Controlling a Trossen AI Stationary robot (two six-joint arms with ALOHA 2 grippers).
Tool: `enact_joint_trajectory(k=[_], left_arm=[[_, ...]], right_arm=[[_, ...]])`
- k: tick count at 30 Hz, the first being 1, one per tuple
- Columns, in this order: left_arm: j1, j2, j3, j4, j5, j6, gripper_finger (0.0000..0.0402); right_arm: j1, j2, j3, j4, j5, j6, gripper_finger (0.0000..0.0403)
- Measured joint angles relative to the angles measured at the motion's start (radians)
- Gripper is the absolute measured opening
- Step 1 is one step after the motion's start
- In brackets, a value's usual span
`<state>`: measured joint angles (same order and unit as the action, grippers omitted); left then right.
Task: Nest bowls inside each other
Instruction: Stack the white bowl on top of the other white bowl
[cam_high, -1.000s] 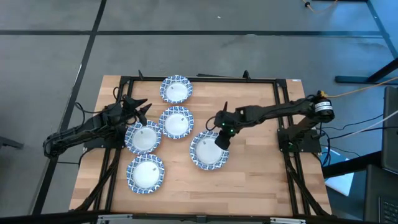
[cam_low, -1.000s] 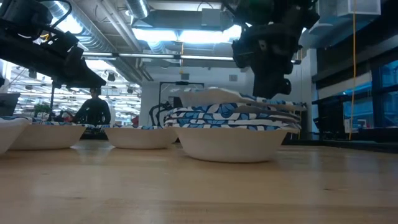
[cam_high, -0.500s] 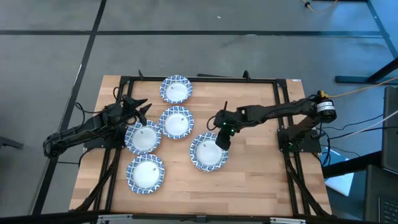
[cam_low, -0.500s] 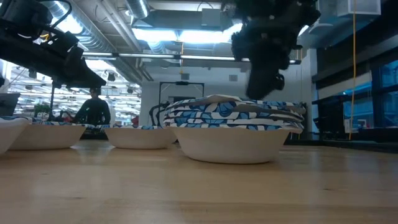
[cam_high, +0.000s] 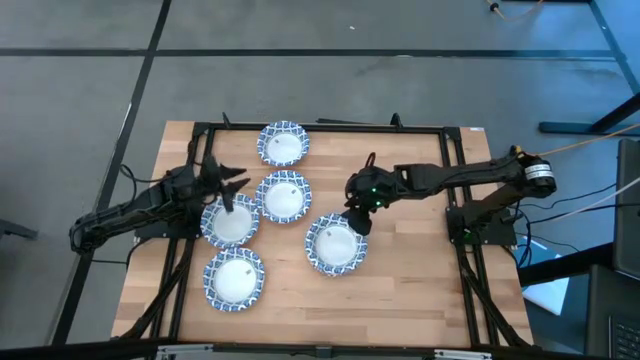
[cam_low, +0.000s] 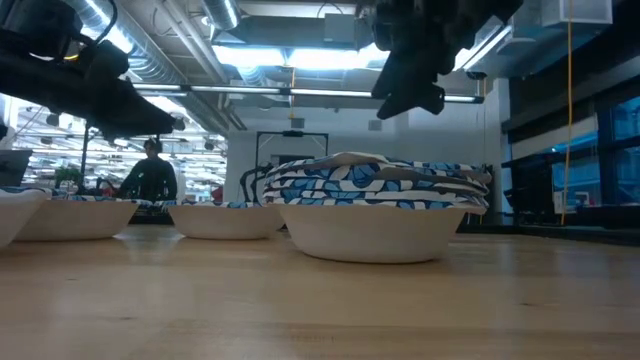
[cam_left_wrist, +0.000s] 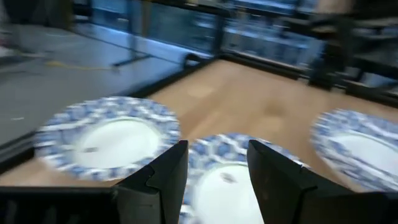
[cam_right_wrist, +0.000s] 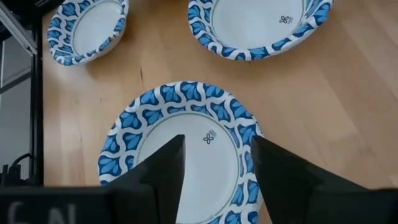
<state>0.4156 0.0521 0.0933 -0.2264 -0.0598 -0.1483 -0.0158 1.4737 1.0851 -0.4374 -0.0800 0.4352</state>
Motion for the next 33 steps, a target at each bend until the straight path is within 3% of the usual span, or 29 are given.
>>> enact_joint_trajectory(k=[4,10,14,18,27,33], left_arm=[[-0.009,0.0,0.0,0.001,0.097,0.003,0.016],[-0.079,0.016,0.018,-0.013,0.071,0.084,0.0158],[-0.143,0.086,0.071,-0.034,0.018,0.14,0.0155],[-0.21,0.213,0.138,-0.032,-0.024,0.201,0.0155],[-0.387,0.57,0.223,0.001,-0.049,0.213,0.0155],[-0.532,0.787,0.309,0.013,-0.195,0.232,0.0155]], right_arm=[[0.0,0.005,0.0,0.0,0.0,-0.012,0.0184],[0.0,0.004,0.0,0.002,0.008,-0.032,0.0184],[0.0,0.004,0.0,0.002,0.081,-0.034,0.0184],[0.0,0.004,0.0,0.005,0.143,-0.034,0.0184],[0.0,0.004,0.0,0.007,0.15,-0.027,0.0184],[0.0,0.004,0.0,0.007,0.15,-0.026,0.0184]])
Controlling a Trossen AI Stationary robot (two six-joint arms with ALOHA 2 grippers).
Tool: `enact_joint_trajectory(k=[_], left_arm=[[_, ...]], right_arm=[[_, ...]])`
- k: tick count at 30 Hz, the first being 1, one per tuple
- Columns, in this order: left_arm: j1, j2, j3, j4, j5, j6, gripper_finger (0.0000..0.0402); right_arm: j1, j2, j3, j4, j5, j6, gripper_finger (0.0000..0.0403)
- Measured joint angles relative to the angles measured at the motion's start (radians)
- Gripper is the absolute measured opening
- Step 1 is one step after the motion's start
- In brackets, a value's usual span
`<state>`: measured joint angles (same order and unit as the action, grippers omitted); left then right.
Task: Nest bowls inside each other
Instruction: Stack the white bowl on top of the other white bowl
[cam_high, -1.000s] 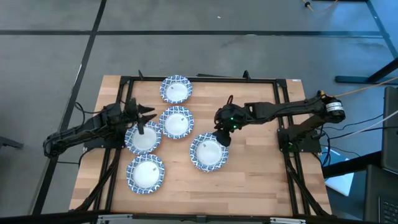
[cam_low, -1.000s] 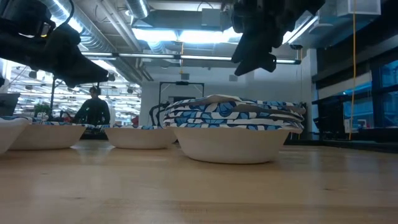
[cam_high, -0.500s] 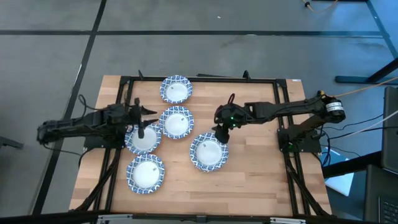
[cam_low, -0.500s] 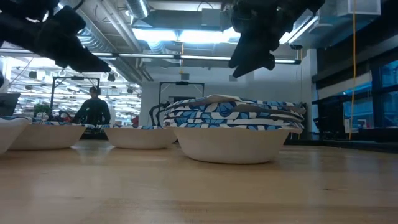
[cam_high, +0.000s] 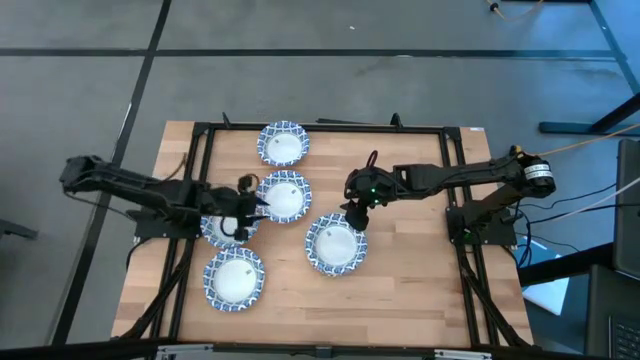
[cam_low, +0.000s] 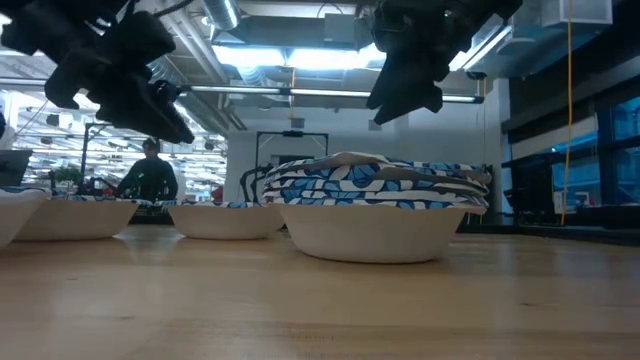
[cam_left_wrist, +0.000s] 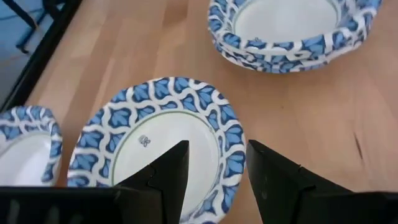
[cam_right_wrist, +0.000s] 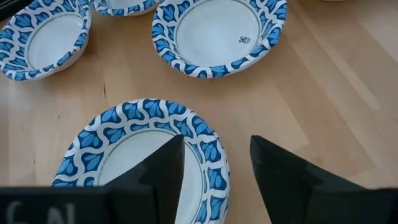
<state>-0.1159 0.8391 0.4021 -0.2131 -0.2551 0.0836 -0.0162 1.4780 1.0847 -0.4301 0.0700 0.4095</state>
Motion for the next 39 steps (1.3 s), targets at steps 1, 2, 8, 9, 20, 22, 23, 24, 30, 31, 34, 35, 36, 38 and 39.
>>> enact_joint_trajectory(k=[1,2,8,9,20,22,23,24,30,31,34,35,36,38,39], left_arm=[[-0.019,0.032,0.017,0.0,-0.017,0.006,0.0155],[-0.035,0.066,0.036,0.0,-0.029,0.008,0.0155],[-0.078,0.246,0.118,0.0,-0.051,0.003,0.0155],[-0.078,0.277,0.126,0.0,-0.05,-0.002,0.0155],[-0.045,0.473,0.142,-0.002,-0.096,-0.119,0.0155],[-0.038,0.492,0.142,-0.003,-0.094,-0.134,0.0155],[-0.036,0.499,0.142,-0.002,-0.094,-0.135,0.0155],[-0.034,0.506,0.142,-0.002,-0.094,-0.135,0.0155],[-0.034,0.524,0.142,-0.003,-0.092,-0.138,0.0151],[-0.034,0.523,0.142,-0.002,-0.092,-0.141,0.0148],[-0.034,0.523,0.142,-0.001,-0.091,-0.161,0.0127],[-0.034,0.523,0.142,-0.001,-0.091,-0.161,0.0118],[-0.034,0.523,0.142,-0.001,-0.091,-0.161,0.0107],[-0.034,0.523,0.142,-0.001,-0.091,-0.162,0.0082],[-0.034,0.523,0.142,-0.001,-0.093,-0.161,0.007]], right_arm=[[0.0,0.0,0.0,0.0,0.0,0.0,0.0184],[0.0,0.0,0.0,0.0,0.0,0.0,0.0184],[0.0,0.0,0.0,0.0,0.0,0.0,0.0184],[0.0,0.0,0.0,0.0,0.0,0.0,0.0184],[0.0,0.0,0.0,0.0,0.0,0.0,0.0184],[0.0,0.0,0.0,0.0,0.0,0.0,0.0184],[0.0,0.0,0.0,-0.001,-0.001,0.0,0.0184],[0.0,0.0,0.0,-0.001,-0.001,0.0,0.0184],[0.0,0.0,0.0,-0.001,-0.001,-0.001,0.0184],[0.0,0.0,0.0,-0.001,-0.001,-0.001,0.0184],[0.0,0.0,0.0,-0.001,-0.001,-0.001,0.0184],[0.0,0.0,0.0,-0.001,-0.001,-0.002,0.0184],[0.0,0.0,0.0,-0.001,-0.001,-0.002,0.0184],[0.0,0.0,0.0,-0.001,-0.001,-0.001,0.0184],[0.0,0.0,0.0,-0.001,-0.001,-0.001,0.0184]])
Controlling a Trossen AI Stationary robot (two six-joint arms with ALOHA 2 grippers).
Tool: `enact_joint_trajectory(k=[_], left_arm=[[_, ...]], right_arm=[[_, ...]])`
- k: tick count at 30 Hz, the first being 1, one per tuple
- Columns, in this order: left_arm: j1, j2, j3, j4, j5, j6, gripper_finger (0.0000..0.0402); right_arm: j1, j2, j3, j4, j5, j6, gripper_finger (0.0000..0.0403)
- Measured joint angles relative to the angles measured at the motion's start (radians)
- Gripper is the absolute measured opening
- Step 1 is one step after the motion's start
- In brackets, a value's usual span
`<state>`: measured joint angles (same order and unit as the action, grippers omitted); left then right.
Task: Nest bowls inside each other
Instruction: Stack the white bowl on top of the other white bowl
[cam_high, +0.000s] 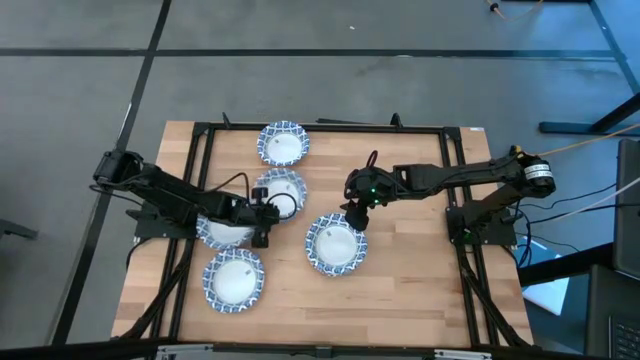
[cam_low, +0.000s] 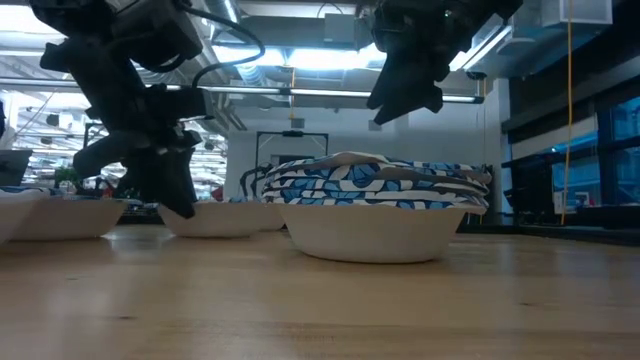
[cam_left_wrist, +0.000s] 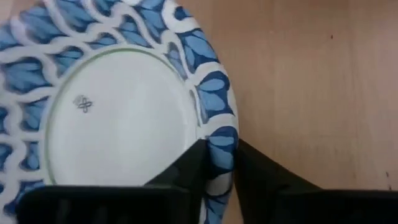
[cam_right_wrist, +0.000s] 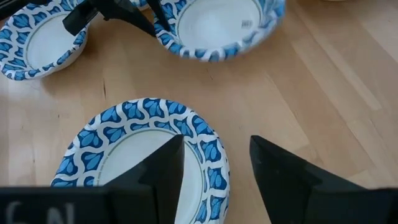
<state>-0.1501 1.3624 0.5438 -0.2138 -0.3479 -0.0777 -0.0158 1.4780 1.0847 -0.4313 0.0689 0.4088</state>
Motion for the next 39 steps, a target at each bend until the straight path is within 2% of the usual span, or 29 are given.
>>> enact_joint_trajectory(k=[5,13,16,20,27,33,36,39], left_arm=[[0.0,0.0,0.0,0.001,-0.003,0.0,0.0009],[0.0,-0.001,0.029,0.03,0.003,-0.024,0.0003],[0.0,-0.001,0.082,0.027,-0.008,-0.02,0.0002],[0.012,-0.001,0.183,-0.013,-0.057,0.063,0.0001],[0.049,-0.001,0.378,-0.149,-0.048,0.146,0.0001],[0.016,-0.001,0.476,-0.174,0.138,0.165,0.0],[-0.02,0.0,0.485,-0.163,0.218,0.161,0.0],[-0.066,0.028,0.485,-0.13,0.24,0.121,0.0]], right_arm=[[0.0,0.0,0.0,-0.007,0.0,0.0,0.0184],[0.0,0.0,0.0,-0.009,0.0,0.0,0.0184],[0.0,0.0,0.0,-0.009,0.0,0.0,0.0184],[0.0,0.0,0.0,-0.008,0.0,-0.02,0.0184],[0.0,0.0,0.0,-0.08,-0.014,0.003,0.0184],[0.001,0.0,-0.001,-0.301,-0.003,0.033,0.0184],[0.002,0.0,-0.001,-0.327,0.034,0.033,0.0184],[0.002,0.0,-0.001,-0.327,0.051,0.031,0.0184]])
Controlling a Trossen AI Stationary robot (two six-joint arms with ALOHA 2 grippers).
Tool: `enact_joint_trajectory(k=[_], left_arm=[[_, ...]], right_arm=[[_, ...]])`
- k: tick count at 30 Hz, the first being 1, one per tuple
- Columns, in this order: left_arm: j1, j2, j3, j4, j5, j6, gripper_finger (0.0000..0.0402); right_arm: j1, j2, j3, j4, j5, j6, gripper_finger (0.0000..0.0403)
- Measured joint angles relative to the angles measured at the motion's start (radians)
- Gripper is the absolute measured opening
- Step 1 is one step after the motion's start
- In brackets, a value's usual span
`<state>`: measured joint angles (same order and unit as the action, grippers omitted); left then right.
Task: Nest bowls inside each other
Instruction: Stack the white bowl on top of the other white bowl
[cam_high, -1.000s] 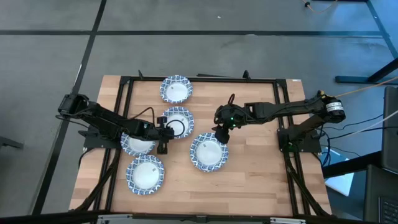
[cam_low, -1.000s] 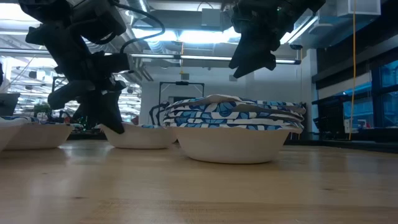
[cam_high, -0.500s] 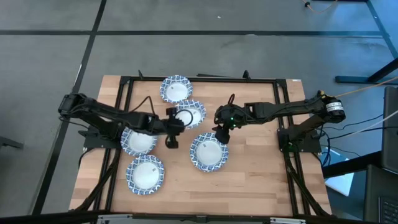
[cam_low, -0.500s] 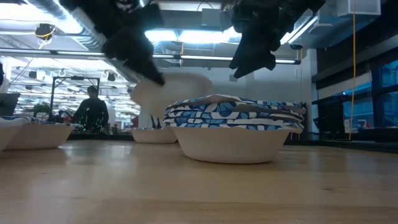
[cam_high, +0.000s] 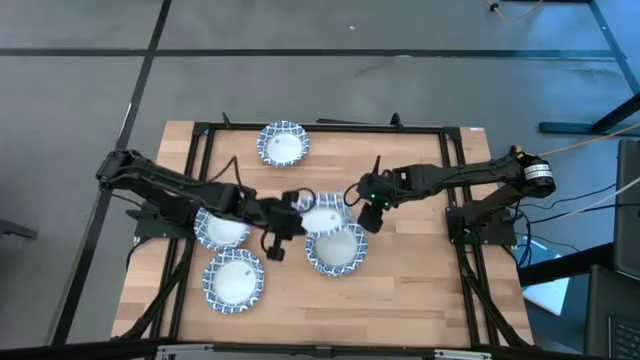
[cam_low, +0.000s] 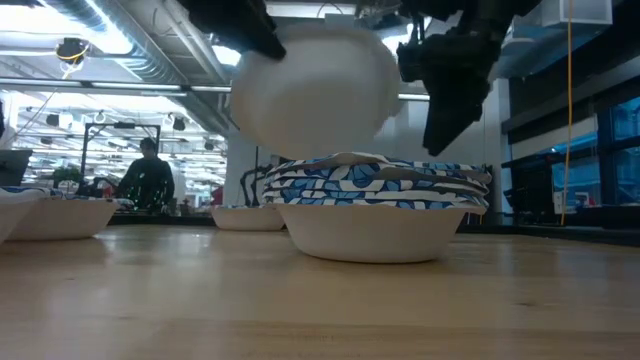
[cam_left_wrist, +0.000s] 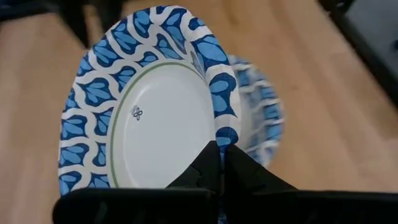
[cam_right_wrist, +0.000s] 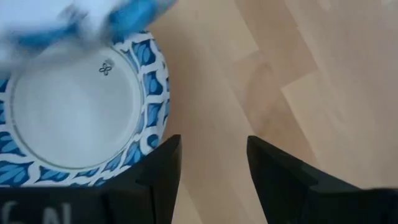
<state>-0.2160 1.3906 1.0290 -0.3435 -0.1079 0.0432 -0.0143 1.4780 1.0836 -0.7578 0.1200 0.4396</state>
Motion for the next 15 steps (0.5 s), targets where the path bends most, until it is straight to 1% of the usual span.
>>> enact_joint_trajectory(k=[4,7,9,15], left_arm=[[-0.065,0.066,0.0,0.133,0.032,-0.005,0.0],[-0.089,0.124,0.0,0.217,0.036,-0.004,0.0],[-0.09,0.162,0.0,0.245,0.037,-0.007,0.0],[-0.077,0.273,0.0,0.247,0.04,-0.026,0.0]], right_arm=[[-0.007,-0.006,0.0,-0.023,0.042,0.0,0.0184],[-0.031,-0.013,0.0,-0.051,0.057,0.024,0.0184],[-0.044,-0.017,0.0,-0.052,0.057,0.027,0.0184],[-0.048,-0.026,0.0,-0.048,0.055,0.046,0.0184]])
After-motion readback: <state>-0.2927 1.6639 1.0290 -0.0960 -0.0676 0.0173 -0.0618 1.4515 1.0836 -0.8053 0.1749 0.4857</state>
